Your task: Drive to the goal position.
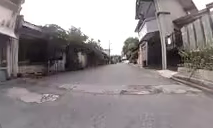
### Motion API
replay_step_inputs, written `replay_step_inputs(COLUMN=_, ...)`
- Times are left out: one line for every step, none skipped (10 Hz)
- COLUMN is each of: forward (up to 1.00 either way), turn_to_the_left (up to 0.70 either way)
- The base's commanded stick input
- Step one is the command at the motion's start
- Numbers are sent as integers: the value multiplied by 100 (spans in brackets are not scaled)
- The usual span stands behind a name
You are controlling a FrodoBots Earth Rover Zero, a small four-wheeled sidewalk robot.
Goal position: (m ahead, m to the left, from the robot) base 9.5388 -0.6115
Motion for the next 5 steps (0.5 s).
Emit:
replay_step_inputs(forward=70, turn_to_the_left=1)
replay_step_inputs(forward=70, turn_to_the_left=1)
replay_step_inputs(forward=70, turn_to_the_left=1)
replay_step_inputs(forward=70, turn_to_the_left=1)
replay_step_inputs(forward=70, turn_to_the_left=1)
